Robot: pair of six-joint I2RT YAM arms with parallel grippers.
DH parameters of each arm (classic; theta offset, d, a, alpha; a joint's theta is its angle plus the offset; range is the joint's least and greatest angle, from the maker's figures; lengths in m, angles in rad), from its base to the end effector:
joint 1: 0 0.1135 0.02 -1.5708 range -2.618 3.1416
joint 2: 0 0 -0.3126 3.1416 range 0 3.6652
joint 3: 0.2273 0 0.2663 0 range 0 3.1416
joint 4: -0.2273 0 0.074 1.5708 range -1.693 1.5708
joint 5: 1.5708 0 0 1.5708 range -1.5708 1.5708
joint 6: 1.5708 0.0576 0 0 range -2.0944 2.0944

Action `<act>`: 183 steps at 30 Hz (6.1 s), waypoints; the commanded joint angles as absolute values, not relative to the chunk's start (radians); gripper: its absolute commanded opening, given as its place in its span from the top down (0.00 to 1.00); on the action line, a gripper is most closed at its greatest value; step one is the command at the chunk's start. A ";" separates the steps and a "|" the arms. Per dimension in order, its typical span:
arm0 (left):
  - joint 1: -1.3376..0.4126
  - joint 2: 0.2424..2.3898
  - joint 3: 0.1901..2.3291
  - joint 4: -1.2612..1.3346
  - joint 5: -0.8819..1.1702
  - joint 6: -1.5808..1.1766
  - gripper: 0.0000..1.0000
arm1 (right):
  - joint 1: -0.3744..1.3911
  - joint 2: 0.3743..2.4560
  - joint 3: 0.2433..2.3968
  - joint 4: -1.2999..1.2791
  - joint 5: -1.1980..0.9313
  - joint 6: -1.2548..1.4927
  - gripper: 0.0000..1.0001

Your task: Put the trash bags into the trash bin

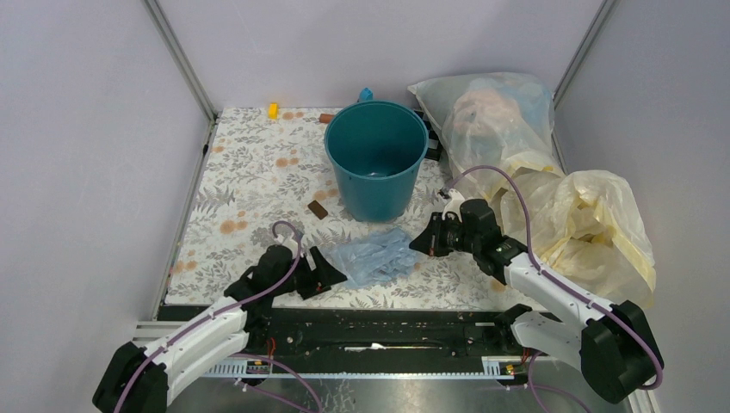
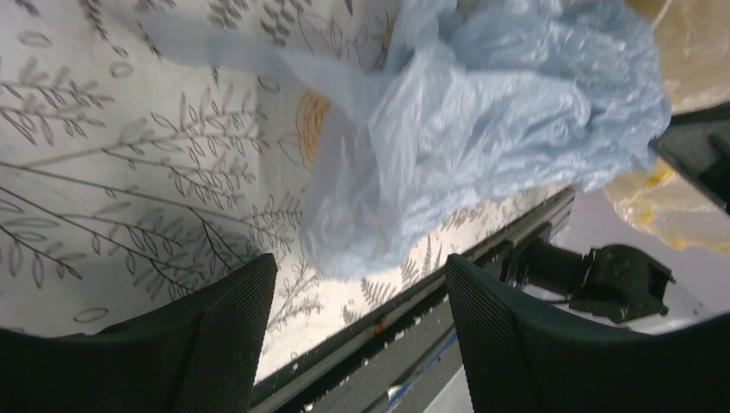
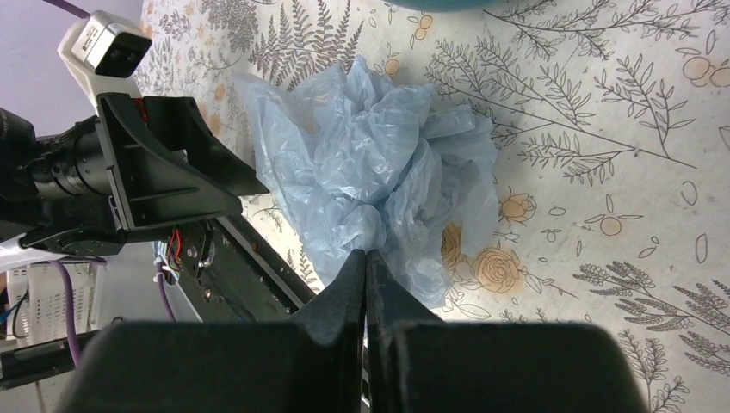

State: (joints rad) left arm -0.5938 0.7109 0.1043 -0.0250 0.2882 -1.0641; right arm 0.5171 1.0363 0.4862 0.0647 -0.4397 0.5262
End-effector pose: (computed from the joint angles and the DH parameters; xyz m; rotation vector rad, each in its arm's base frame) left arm 0.1026 -0.0890 0.1426 -0.3964 2.4307 -1.1597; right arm 0.1833 0.1325 0.2392 -0.2827 2.1724 1.0731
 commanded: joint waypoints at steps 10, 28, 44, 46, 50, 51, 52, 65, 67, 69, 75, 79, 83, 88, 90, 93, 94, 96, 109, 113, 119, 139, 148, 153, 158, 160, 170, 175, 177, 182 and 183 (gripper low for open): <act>-0.604 0.972 0.163 0.339 0.079 -1.009 0.88 | 0.540 0.935 0.547 -0.100 -0.408 0.525 1.00; -0.511 0.729 0.327 -0.204 -0.048 -0.865 1.00 | 0.540 0.536 0.641 -0.465 0.347 0.720 1.00; -0.687 0.721 0.418 0.007 0.343 -0.865 1.00 | 0.540 0.723 0.773 -0.398 0.055 0.952 0.99; -0.766 0.720 0.422 0.050 0.305 -0.865 1.00 | 0.540 0.750 0.774 -0.381 0.051 1.013 0.99; -0.937 0.767 0.460 0.061 0.101 -0.865 1.00 | 0.540 0.784 0.764 -0.330 0.011 1.069 1.00; -0.977 0.780 0.470 0.065 0.038 -0.865 1.00 | 0.540 0.789 0.761 -0.323 0.009 1.079 1.00; -1.021 0.793 0.472 0.082 -0.015 -0.865 1.00 | 0.540 0.793 0.757 -0.311 0.007 1.089 1.00; -1.357 1.073 0.422 0.296 -0.505 -1.691 0.15 | 0.539 0.768 0.677 -0.189 0.003 1.171 1.00; -1.359 1.113 0.426 0.287 -0.513 -1.766 0.21 | 0.540 0.765 0.671 -0.183 0.002 1.171 1.00; -1.359 1.135 0.418 0.314 -0.535 -1.799 0.22 | 0.539 0.758 0.670 -0.182 0.002 1.170 1.00; -1.358 1.126 0.406 0.328 -0.619 -1.809 0.13 | 0.540 0.754 0.663 -0.182 0.002 1.160 1.00; -1.353 1.106 0.408 0.275 -0.661 -1.886 0.15 | 0.540 0.756 0.660 -0.183 0.002 1.160 1.00; -1.341 1.100 0.454 0.164 -0.690 -1.926 0.20 | 0.540 0.762 0.659 -0.180 0.003 1.159 1.00; -1.326 1.119 0.475 0.146 -0.690 -1.919 0.21 | 0.540 0.765 0.655 -0.172 0.003 1.159 1.00; -1.310 1.142 0.473 0.172 -0.652 -1.921 0.21 | 0.539 0.768 0.655 -0.170 0.003 1.161 1.00; -1.278 1.181 0.456 0.236 -0.564 -1.926 0.21 | 0.539 0.765 0.661 -0.175 0.002 1.152 1.00; -1.267 1.192 0.452 0.250 -0.546 -1.927 0.21 | 0.540 0.762 0.660 -0.177 0.002 1.150 1.00; -1.244 1.216 0.460 0.253 -0.515 -1.912 0.24 | 0.540 0.754 0.662 -0.181 0.004 1.146 1.00; -1.162 1.373 0.753 -0.121 -0.520 -1.333 1.00 | 0.539 0.738 0.692 -0.253 0.076 1.064 1.00; -1.180 1.454 0.908 -0.315 -0.494 -0.811 1.00 | 0.539 0.765 0.758 -0.359 0.175 0.987 1.00; -1.211 1.422 0.870 -0.428 -0.534 -0.617 1.00 | 0.540 0.796 0.837 -0.431 0.292 0.896 1.00; -1.027 0.986 0.682 -0.443 -0.382 -0.551 1.00 | 0.512 0.993 1.210 -0.746 0.822 0.664 1.00; -0.857 0.836 0.653 -0.468 -0.303 -0.637 1.00 | 0.427 0.914 1.117 -0.707 0.836 0.682 1.00; -0.857 0.786 0.687 -0.396 -0.041 -0.584 1.00 | 0.428 0.869 1.076 -0.540 0.299 0.346 0.89; -0.856 0.703 0.764 -0.405 0.066 -0.599 1.00 | 0.428 0.852 1.028 -0.505 0.163 0.325 0.84; -0.857 0.676 0.804 -0.407 0.114 -0.621 1.00 | 0.428 0.869 1.009 -0.507 0.129 0.312 0.76; -0.858 0.793 0.913 -0.399 0.277 -0.711 1.00 | 0.431 0.909 1.017 -0.538 -0.128 0.229 0.22; -0.858 0.842 0.915 -0.344 0.285 -0.749 1.00 | 0.440 0.894 1.032 -0.529 -0.290 0.167 0.26; -0.857 0.863 0.922 -0.325 0.282 -0.761 1.00 | 0.462 0.882 1.032 -0.498 -0.383 0.173 0.28; -0.857 0.924 0.947 -0.319 0.248 -0.797 1.00 | 0.609 0.877 1.027 -0.387 -0.477 0.223 0.30; -0.857 0.933 0.947 -0.314 0.242 -0.808 1.00 | 0.645 0.876 1.020 -0.361 -0.478 0.225 0.30</act>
